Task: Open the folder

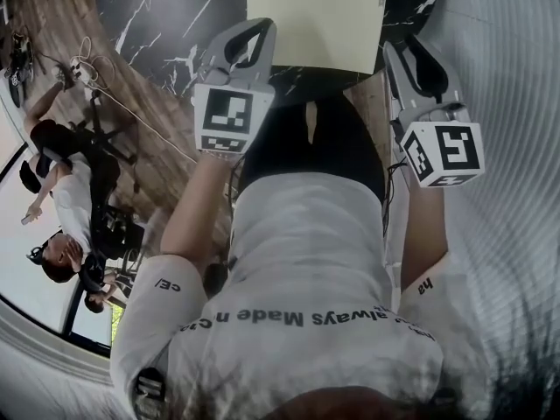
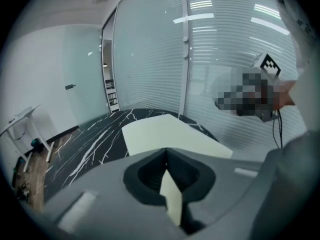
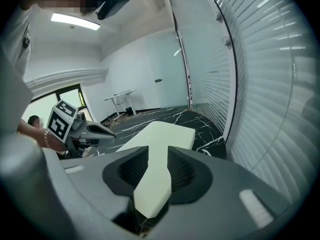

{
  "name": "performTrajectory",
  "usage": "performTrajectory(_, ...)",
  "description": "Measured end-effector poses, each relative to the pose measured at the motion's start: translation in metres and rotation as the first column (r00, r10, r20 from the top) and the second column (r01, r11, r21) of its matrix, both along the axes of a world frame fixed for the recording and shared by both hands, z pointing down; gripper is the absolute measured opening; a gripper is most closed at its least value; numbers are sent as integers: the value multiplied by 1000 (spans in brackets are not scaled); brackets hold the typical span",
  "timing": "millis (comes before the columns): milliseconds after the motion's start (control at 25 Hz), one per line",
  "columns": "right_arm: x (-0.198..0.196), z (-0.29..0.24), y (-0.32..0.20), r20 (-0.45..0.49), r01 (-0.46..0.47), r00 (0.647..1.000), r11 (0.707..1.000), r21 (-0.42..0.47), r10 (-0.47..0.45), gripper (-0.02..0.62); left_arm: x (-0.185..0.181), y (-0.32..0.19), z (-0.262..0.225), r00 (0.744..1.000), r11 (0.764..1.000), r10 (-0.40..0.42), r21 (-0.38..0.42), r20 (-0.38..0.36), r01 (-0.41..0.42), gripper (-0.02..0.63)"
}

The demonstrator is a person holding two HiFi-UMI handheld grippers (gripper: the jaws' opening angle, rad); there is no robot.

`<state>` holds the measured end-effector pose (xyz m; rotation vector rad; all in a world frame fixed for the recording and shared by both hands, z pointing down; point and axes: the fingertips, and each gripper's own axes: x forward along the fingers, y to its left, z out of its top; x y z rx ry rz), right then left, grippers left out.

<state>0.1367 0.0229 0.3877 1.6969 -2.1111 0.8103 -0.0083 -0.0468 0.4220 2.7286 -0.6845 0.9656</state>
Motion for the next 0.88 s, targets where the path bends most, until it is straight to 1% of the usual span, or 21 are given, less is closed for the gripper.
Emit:
performTrajectory(320, 1, 49, 0, 27, -22, 999, 999, -44, 23, 139, -4, 1, 42, 999, 1000, 4, -5, 48, -4, 3)
performTrajectory(760, -2, 95, -2, 70, -51, 996, 995, -88, 57, 170, -7, 1, 72, 995, 1000, 14, 2, 96, -14, 3)
performTrajectory(880, -1, 104, -3, 79, -57, 995, 994, -98, 65, 173, -6, 2, 77, 990, 999, 31, 27, 134, -35, 3)
